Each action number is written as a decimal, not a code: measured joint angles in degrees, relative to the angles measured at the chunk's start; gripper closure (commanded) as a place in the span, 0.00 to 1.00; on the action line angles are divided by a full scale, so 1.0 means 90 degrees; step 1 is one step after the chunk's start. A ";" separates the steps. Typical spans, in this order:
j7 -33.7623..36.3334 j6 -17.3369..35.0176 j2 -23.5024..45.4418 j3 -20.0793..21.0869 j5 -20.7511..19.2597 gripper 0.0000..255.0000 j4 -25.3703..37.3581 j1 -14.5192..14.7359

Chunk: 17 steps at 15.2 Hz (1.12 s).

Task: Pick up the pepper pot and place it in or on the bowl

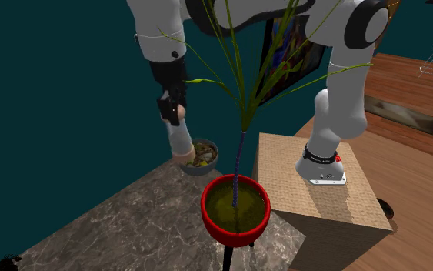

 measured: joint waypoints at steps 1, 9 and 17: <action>-0.0119 0.0115 -0.0214 -0.0039 0.0090 1.00 -0.0287 -0.0116; -0.1437 -0.0008 -0.1323 -0.0594 0.0490 1.00 -0.0991 -0.0875; -0.1648 0.0607 -0.1687 -0.0740 0.0604 1.00 -0.1917 -0.0997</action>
